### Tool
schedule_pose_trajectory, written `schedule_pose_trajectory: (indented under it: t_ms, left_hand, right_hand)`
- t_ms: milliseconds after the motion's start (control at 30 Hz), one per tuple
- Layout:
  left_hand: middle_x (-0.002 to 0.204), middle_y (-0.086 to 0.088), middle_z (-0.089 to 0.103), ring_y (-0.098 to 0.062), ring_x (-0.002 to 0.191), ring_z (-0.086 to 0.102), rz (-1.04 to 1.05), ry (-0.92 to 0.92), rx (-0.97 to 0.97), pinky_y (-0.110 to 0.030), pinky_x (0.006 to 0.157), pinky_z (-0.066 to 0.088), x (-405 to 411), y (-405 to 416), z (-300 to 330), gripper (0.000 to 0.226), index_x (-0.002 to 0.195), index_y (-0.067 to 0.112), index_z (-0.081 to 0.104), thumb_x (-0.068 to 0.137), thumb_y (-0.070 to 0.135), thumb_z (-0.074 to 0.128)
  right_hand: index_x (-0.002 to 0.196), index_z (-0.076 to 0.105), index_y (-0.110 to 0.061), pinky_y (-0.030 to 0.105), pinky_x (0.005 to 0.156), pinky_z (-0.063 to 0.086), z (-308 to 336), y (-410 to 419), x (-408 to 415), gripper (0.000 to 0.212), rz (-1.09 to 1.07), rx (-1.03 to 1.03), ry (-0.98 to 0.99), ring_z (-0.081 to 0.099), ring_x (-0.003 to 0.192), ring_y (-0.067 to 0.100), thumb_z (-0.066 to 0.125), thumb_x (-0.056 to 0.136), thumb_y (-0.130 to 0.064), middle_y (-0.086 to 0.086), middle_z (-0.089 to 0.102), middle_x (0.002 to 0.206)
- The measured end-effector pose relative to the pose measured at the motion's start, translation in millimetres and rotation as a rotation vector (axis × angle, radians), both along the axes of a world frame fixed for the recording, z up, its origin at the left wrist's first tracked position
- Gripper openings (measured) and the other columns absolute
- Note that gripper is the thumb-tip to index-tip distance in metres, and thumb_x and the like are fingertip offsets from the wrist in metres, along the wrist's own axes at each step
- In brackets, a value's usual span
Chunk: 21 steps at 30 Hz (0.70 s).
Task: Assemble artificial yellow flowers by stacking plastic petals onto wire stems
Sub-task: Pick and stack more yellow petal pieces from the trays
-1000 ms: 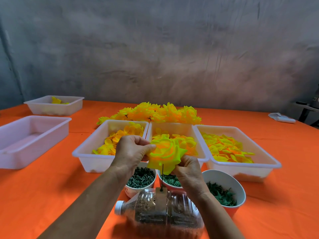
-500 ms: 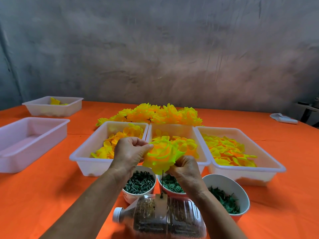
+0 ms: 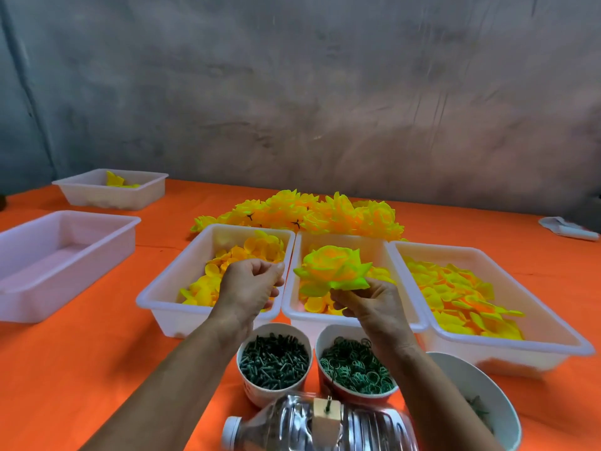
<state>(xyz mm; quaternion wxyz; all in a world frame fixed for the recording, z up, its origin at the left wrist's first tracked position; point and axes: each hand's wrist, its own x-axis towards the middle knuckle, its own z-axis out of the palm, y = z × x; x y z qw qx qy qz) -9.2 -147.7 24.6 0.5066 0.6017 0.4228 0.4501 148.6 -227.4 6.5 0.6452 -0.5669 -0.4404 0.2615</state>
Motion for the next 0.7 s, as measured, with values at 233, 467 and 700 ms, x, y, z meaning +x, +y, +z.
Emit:
schedule_pose_trajectory:
  t_ms: [233, 467, 700]
  left_hand:
    - [0.072, -0.002, 0.066, -0.013, 0.059, 0.056, 0.018, -0.009, -0.003, -0.026, 0.055, 0.045, 13.6, 39.2, 2.6, 0.019, 0.075, 0.011, 0.061, 0.093, 0.017, 0.059]
    - [0.070, -0.003, 0.065, -0.013, 0.056, 0.056, 0.067, -0.014, 0.004, -0.024, 0.052, 0.042, 32.9, 79.1, -2.5, 0.021, 0.072, 0.012, 0.060, 0.093, 0.016, 0.058]
    - [0.071, -0.010, 0.065, -0.020, 0.061, 0.060, 0.198, 0.032, 0.076, -0.036, 0.065, 0.051, 56.5, 125.2, -3.2, 0.022, 0.077, 0.008, 0.067, 0.093, 0.019, 0.057]
  right_hand:
    - [0.064, 0.067, -0.011, 0.017, 0.046, 0.041, 6.1, 36.5, 12.0, 0.024, 0.003, -0.070, -0.015, 0.055, 0.045, 0.004, 0.067, 0.078, 0.007, -0.003, 0.062, 0.047]
    - [0.070, 0.069, -0.004, 0.014, 0.046, 0.041, 4.3, 76.1, 18.0, 0.014, 0.040, -0.164, 0.010, 0.055, 0.045, 0.003, 0.067, 0.081, 0.004, -0.002, 0.062, 0.050]
    - [0.072, 0.068, -0.013, 0.016, 0.049, 0.044, 12.2, 117.5, 17.3, 0.014, 0.082, -0.240, 0.113, 0.058, 0.046, 0.003, 0.067, 0.083, -0.005, -0.003, 0.065, 0.057]
